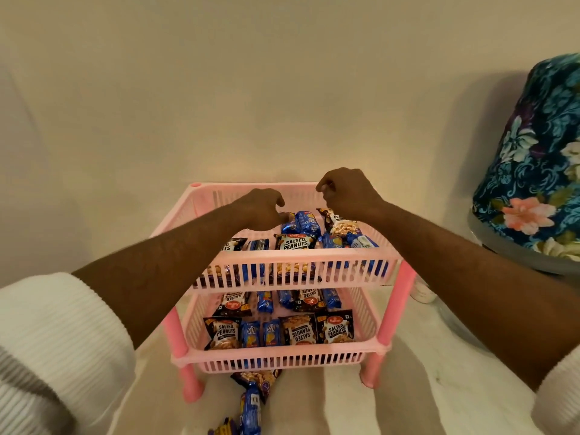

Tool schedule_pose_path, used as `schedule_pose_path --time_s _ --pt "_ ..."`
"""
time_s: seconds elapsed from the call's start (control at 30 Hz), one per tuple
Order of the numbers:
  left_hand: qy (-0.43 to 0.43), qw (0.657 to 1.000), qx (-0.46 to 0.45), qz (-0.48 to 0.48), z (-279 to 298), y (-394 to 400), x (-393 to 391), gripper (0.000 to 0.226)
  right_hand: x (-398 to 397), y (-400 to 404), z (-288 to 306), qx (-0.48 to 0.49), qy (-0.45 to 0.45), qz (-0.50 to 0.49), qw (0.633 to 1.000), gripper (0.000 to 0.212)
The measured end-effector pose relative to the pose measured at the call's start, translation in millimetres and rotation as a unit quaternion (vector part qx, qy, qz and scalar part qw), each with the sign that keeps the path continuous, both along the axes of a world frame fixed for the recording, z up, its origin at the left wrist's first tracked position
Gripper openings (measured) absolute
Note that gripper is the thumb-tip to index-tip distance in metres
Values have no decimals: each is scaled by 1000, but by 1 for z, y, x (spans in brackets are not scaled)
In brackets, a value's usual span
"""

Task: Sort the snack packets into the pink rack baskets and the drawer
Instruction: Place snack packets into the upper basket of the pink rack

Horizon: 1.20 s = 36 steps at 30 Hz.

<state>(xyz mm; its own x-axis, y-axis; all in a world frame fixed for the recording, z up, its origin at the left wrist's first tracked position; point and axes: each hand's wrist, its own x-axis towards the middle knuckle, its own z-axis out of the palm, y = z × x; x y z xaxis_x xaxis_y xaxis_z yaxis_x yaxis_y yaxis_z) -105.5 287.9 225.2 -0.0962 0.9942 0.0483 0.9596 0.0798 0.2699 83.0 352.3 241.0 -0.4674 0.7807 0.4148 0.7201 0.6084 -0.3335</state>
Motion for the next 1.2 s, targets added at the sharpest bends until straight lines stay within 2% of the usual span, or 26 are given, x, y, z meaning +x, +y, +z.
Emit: schedule_pose_path --time_s 0.13,0.23,0.37,0.47,0.57,0.7,0.77,0.87,0.97,1.07,1.2 --pt "-48 991 128 17 5 -40 15 34 19 -46 4 91 23 12 996 24" --pt "-34 972 231 20 2 -72 33 20 30 -82 -5 184 73 23 980 21" --pt "0 941 337 -22 -17 -119 54 21 42 -127 -33 272 143 86 948 16" --pt "12 925 378 -43 -44 -154 70 23 47 -154 -70 293 164 163 928 15" --pt "10 934 357 -25 -80 -186 81 26 49 -176 -112 240 142 205 938 15" --pt "-16 958 279 66 -151 -237 87 25 57 -207 -176 113 71 216 967 15" --pt "-32 967 218 128 -188 -263 83 23 60 -223 -206 66 35 247 966 15" --pt "-65 970 90 219 -234 -304 77 27 65 -247 -246 -56 -29 293 954 20" --pt "-97 959 47 261 -269 -345 82 26 69 -272 -284 -170 -61 308 934 25" --pt "-129 960 78 235 -289 -382 94 19 66 -295 -316 -256 -90 283 920 31" --pt "-97 983 64 141 -304 -413 102 44 52 -307 -338 -325 -94 198 920 43"
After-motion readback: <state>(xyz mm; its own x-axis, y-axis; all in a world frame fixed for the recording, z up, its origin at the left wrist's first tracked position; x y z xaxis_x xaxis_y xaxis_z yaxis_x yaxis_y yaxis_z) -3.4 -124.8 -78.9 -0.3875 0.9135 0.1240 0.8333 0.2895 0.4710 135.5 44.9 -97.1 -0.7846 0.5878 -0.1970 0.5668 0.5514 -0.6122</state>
